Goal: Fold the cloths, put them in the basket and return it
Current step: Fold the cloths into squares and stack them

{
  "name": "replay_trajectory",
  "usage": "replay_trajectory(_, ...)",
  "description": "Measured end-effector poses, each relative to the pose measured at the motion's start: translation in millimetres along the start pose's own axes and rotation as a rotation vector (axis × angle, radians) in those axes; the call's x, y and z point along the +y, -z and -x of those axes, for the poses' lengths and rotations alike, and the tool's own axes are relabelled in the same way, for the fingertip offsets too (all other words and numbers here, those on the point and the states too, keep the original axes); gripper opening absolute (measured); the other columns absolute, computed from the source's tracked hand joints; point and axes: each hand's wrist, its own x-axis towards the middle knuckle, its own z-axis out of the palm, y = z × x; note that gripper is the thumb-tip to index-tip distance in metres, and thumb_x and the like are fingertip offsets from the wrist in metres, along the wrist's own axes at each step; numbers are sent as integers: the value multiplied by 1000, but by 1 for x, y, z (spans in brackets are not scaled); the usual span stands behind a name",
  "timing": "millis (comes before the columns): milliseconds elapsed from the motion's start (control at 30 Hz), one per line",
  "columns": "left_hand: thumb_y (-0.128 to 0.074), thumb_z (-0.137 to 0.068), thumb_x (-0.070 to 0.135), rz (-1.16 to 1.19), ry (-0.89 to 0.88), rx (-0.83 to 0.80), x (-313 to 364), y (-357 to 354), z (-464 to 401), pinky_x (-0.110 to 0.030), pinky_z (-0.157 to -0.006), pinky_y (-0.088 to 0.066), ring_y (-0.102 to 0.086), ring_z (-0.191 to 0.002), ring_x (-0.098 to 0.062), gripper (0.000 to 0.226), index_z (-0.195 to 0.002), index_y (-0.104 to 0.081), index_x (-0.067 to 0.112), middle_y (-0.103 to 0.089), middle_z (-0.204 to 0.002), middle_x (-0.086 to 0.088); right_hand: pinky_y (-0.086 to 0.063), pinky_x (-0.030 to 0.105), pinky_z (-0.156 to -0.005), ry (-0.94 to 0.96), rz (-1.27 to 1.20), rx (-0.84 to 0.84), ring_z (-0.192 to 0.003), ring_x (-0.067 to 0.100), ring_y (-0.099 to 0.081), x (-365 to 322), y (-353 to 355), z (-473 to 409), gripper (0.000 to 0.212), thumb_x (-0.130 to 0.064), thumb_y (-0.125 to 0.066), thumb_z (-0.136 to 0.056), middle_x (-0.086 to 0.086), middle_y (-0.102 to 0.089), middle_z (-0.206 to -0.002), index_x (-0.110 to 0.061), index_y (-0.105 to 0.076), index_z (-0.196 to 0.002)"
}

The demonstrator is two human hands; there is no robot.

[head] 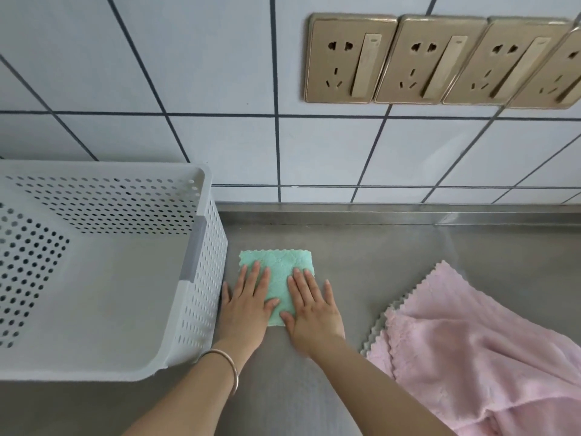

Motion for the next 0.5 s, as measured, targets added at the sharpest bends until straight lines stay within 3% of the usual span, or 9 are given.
replay_trajectory(67,-23,-95,51,20,33,-32,5,8,5,-45,-117,4,13,-145,-16,65,-148,4,26,13,-157,6,6,43,-114,-16,-14,46,-141,17,16,2,5,5,68,-51,-20,-92,0,15,-152,-15,7,-145)
replay_trajectory(100,-22,-95,51,28,44,-15,8,12,9,-44,-117,5,13,-145,-16,64,-148,4,25,11,-158,5,-9,42,-115,-39,-30,118,-145,19,-7,4,9,11,72,-49,-43,-88,2,-10,-155,-14,-19,-146)
replay_trajectory(133,-22,-96,51,48,54,8,12,17,14,-43,-117,4,10,-146,-16,64,-149,2,24,8,-158,4,-29,41,-110,-73,-86,161,-138,20,-34,5,13,19,70,-46,-63,-75,3,-40,-146,-15,-46,-136)
replay_trajectory(167,-22,-96,49,65,49,29,19,22,20,-42,-118,3,8,-146,-16,62,-149,0,23,4,-159,4,-43,41,-100,-87,-127,234,-124,20,-52,9,13,29,66,-42,-73,-61,2,-60,-129,-18,-61,-120)
replay_trajectory(267,-27,-98,42,97,-21,40,38,22,38,-40,-118,0,1,-146,-15,57,-149,-9,23,-6,-158,4,-53,35,-84,-161,-229,399,-101,19,-61,23,5,73,57,-27,-76,-47,-3,-67,-103,-21,-59,-102)
replay_trajectory(367,-38,-95,35,144,-92,26,62,13,57,-37,-118,-11,-12,-145,-17,55,-146,-21,21,-19,-155,1,-39,31,-73,-297,-222,539,-88,20,-48,38,-3,128,36,-30,-57,-62,-2,-63,-92,-20,-58,-97)
replay_trajectory(500,-47,-92,28,228,-172,33,95,2,81,-30,-112,-25,-31,-136,-19,52,-141,-33,17,-33,-146,-1,-38,35,-65,-535,-219,434,-74,26,-54,59,-17,184,34,-36,-45,-60,1,-59,-80,-17,-61,-83)
